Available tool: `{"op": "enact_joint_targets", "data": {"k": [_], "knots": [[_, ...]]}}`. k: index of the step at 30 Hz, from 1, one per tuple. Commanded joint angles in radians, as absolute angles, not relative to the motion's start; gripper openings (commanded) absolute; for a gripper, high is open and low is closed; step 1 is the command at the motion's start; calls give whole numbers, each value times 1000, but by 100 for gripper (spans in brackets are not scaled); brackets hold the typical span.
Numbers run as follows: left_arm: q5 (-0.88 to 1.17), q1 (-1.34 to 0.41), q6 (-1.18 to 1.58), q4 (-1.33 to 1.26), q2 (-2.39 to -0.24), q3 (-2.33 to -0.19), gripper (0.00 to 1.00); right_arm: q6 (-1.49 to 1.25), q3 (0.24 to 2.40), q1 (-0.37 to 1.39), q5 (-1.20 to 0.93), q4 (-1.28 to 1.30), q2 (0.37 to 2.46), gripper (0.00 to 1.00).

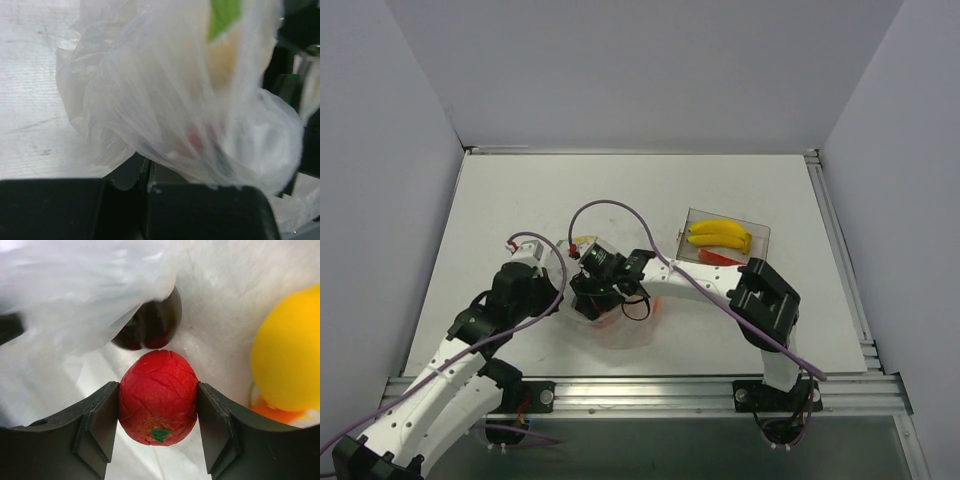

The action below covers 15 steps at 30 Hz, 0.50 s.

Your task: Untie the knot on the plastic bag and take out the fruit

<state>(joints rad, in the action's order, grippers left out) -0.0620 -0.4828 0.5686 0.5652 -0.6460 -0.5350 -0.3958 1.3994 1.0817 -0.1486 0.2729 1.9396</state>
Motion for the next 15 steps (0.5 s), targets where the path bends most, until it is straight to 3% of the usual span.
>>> {"op": "enact_joint_targets", "data": {"k": [1,15], "knots": [[-139,-479,485,488,-676,-618,0,-338,1408,1080,-46,201,1796,0],[-320,-476,376,373,-631,-578,0,-267,1361,993,9,-133,1629,0]]}}
